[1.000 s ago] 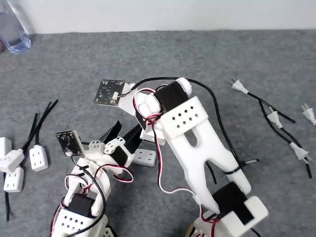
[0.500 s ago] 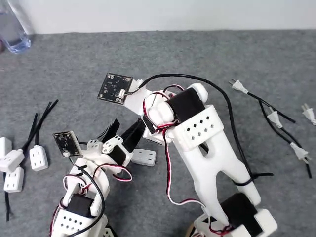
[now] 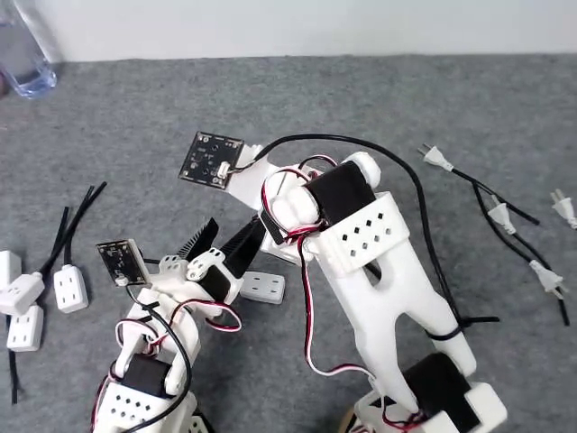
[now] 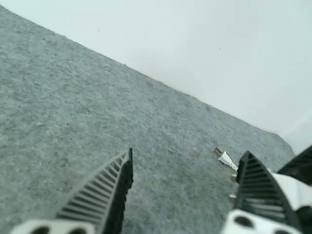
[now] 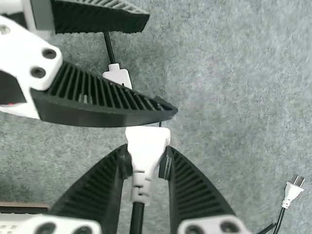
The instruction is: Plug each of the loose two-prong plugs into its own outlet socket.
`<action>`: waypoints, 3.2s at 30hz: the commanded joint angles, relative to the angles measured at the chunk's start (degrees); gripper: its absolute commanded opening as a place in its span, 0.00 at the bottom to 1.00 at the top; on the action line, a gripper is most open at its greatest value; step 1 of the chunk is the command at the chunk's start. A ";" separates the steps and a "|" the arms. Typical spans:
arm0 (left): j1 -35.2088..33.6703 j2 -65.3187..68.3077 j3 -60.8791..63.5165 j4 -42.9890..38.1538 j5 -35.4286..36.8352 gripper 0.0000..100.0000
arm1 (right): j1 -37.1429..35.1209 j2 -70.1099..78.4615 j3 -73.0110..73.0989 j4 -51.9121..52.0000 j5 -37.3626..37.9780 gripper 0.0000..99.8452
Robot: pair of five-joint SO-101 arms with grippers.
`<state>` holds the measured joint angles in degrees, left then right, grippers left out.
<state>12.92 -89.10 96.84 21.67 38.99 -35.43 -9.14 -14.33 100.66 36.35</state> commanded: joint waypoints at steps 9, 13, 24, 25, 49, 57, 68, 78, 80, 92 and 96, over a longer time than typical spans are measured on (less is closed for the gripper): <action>0.18 0.53 -0.04 1.05 -0.26 0.33 | -0.57 -3.56 -6.68 1.98 -1.14 0.01; 1.49 0.62 -0.04 1.76 -0.26 0.33 | -0.57 -3.56 -7.30 1.98 -1.23 0.01; 4.13 0.35 -0.04 3.87 -0.35 0.33 | -0.48 -3.56 -7.38 1.89 -1.93 0.01; 4.04 0.35 -0.04 3.87 -0.35 0.33 | -0.40 -3.56 -7.38 1.89 -1.93 0.01; 3.60 0.26 -0.04 3.69 -0.44 0.33 | 5.93 -3.21 -4.66 2.24 1.05 0.01; 3.60 0.26 -0.04 3.87 -0.44 0.33 | 8.13 -3.56 -3.78 2.33 1.23 0.01; -1.67 0.26 -0.31 3.52 -2.64 0.33 | 27.91 -8.75 13.36 -1.19 13.45 0.01; -31.38 0.35 -0.04 7.56 -16.18 0.33 | 16.75 -2.77 28.66 -16.31 18.46 0.15; -36.84 0.35 -0.04 10.29 -17.32 0.33 | 15.34 -1.27 30.59 -19.03 21.01 0.24; -41.32 0.35 -0.04 12.40 -17.23 0.33 | 7.96 0.75 34.20 -27.38 32.26 0.26; -41.32 0.35 -0.04 12.40 -17.32 0.33 | 4.62 2.07 33.93 -27.47 32.26 0.26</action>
<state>-28.22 -88.40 97.10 33.63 22.20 -28.75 -7.74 20.31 74.02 68.00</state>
